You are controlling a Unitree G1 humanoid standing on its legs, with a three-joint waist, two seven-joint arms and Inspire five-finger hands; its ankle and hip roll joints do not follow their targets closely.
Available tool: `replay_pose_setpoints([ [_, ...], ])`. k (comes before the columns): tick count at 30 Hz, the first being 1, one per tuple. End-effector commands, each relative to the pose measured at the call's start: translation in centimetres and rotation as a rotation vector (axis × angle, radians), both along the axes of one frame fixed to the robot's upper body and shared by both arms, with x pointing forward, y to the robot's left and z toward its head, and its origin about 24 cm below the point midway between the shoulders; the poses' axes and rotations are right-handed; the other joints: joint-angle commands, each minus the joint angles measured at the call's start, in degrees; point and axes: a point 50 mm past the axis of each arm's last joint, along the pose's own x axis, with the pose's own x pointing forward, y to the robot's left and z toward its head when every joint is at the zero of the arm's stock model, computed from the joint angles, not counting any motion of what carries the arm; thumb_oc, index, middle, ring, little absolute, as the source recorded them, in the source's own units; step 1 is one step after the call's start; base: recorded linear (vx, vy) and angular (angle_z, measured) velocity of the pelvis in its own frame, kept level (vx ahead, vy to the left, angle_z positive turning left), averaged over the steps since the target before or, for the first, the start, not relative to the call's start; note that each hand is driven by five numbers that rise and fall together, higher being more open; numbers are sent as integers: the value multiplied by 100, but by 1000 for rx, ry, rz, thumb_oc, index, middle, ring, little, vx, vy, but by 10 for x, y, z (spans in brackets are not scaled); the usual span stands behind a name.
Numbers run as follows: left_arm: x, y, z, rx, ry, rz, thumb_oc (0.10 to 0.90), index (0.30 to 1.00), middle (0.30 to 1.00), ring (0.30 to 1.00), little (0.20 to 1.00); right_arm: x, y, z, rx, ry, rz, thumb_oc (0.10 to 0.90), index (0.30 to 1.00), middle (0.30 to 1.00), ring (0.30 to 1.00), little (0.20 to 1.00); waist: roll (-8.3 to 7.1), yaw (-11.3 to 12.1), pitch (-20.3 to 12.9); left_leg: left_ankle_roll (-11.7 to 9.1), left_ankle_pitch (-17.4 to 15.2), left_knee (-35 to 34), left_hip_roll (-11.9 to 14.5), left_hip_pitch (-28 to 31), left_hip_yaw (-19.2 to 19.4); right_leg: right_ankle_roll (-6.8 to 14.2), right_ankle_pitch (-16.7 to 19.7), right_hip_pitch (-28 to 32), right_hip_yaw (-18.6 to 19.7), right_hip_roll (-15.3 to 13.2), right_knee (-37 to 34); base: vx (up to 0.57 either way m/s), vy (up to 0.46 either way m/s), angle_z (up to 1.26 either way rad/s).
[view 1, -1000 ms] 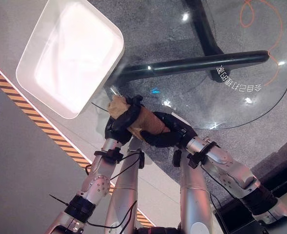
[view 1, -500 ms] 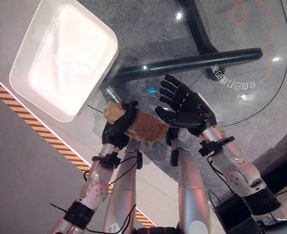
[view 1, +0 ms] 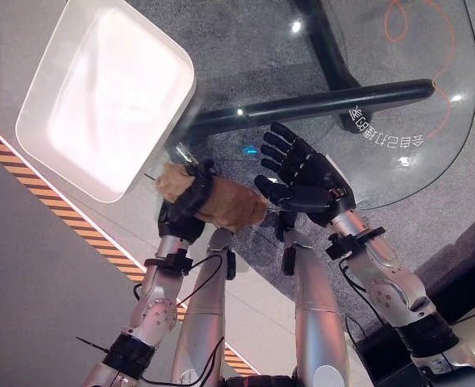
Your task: Wipe the table with a cloth and put it in the basket.
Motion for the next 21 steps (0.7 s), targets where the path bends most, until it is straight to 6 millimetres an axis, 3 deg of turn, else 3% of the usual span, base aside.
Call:
replay_pose_setpoints([
  [1,-31,10,65,47,-403,128,100,300,300,300,200,-16,1,5,8,-37,51,800,900,900,900,900,194,211,-150,181,-726,79,-317,466,165,128,215,243,-10,412,-416,-55,2,-2],
  [2,-30,10,69,46,-419,130,100,300,300,300,200,-14,2,9,7,-54,52,800,900,900,900,900,187,201,-150,197,-560,50,-319,286,197,94,377,81,-34,399,-476,0,0,0],
  [4,-41,25,75,90,-455,252,100,300,300,300,200,-20,-1,-10,-36,45,55,800,900,900,900,900,230,245,-150,149,-719,89,-334,524,155,86,160,305,-4,414,-401,16,28,-3],
  [5,-42,28,81,98,-480,275,100,300,300,300,200,-19,-1,-9,-46,41,56,800,900,900,900,900,233,241,-150,161,-557,61,-334,355,189,45,309,155,-26,402,-459,-49,26,0],
  [7,-51,36,87,158,-512,369,100,300,300,300,200,-24,-3,-24,-79,110,58,800,900,900,900,900,268,275,-150,127,-725,103,-329,549,155,46,99,328,3,420,-370,16,37,2],
  [8,-55,39,95,201,-548,429,100,300,300,300,200,-24,-4,-27,-95,124,60,800,900,900,900,900,277,279,-150,138,-571,86,-324,388,182,-3,230,184,-22,411,-410,18,48,3],
  [11,-66,44,107,303,-594,581,100,300,300,300,200,-28,-6,-41,-156,191,74,800,900,900,900,900,317,314,-150,108,-579,136,-320,378,164,-42,165,204,-22,415,-384,12,55,0],
  [12,-69,46,108,334,-585,635,100,300,300,300,200,-33,-6,-51,-187,233,84,800,900,900,900,900,339,331,-150,79,-746,181,-314,544,125,-21,-23,354,8,430,-301,70,62,-3],
  [17,-68,53,116,495,-556,954,100,300,300,300,200,-40,-1,-73,-363,331,174,800,900,900,900,900,397,360,-150,28,-692,210,-290,422,134,-72,-91,217,21,445,-197,17,72,-3],
  [21,-56,69,114,641,-456,1228,100,300,300,300,200,-39,-8,-87,-576,376,203,800,900,900,900,900,415,333,-150,-37,-674,243,-261,346,212,-97,-117,143,44,434,-174,-3,107,-5],
])
